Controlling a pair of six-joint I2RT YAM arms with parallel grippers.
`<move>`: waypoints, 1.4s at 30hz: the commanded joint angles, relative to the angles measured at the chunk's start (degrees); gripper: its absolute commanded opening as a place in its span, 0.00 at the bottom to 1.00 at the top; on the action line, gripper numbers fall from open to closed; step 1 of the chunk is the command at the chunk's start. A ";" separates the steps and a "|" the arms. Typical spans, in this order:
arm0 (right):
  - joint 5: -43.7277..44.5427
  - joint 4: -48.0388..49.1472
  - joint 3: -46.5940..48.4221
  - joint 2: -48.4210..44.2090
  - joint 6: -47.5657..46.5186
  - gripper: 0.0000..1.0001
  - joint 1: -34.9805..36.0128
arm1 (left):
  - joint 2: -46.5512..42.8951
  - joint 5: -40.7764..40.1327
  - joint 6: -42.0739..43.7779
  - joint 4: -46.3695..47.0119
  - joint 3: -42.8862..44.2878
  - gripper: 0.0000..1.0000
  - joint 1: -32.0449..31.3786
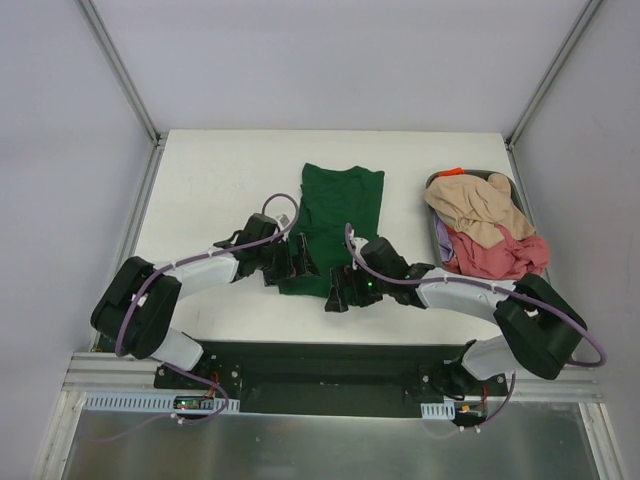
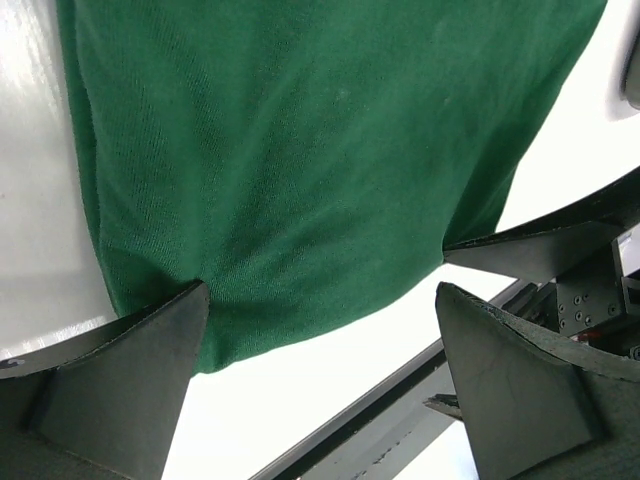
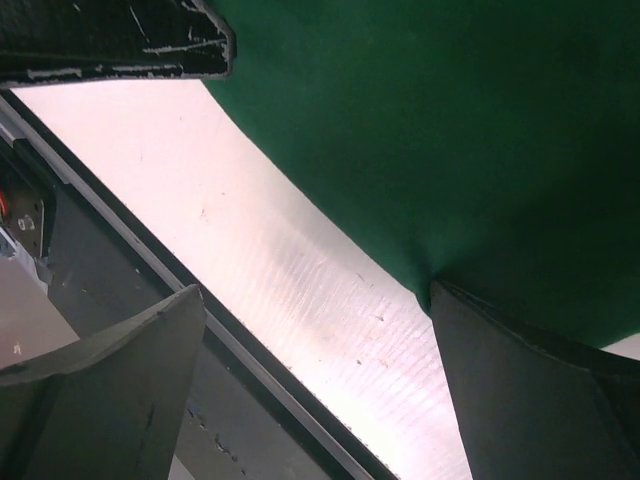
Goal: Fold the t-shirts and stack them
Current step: Fold the folded rectangular tshirt in 1/3 of the way, then grab one side of the 2/3 rectangular tshirt with both arms
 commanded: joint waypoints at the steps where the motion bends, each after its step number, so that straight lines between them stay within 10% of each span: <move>1: 2.50 1.76 -4.74 -3.20 4.01 0.96 1.93 | -0.72 -4.69 -0.33 -8.07 -5.68 0.99 -0.70; 11: 3.47 -1.58 -7.75 -13.82 5.69 0.96 9.22 | -14.85 4.63 -1.91 -9.12 -10.61 0.99 -0.70; 18: 15.14 -11.86 -7.13 -29.90 -0.10 0.96 11.07 | -29.01 -9.33 -3.76 -21.68 -9.47 0.99 -0.70; 28: 16.92 -14.50 -8.36 -26.33 2.00 0.99 11.07 | -24.11 -12.42 -5.69 -24.69 -11.05 0.87 -0.70; 34: 16.22 -14.42 -4.50 -15.35 0.77 0.89 10.98 | -15.85 -11.11 -4.73 -19.77 -8.16 0.61 -0.79; 40: 16.39 -13.19 -3.18 -9.18 1.64 0.80 11.07 | -9.52 -10.40 -4.29 -18.80 -7.89 0.01 -0.79; 42: 16.83 -12.66 -3.18 -8.04 2.00 0.76 11.16 | -9.16 -10.75 -4.29 -18.71 -8.15 0.00 -0.79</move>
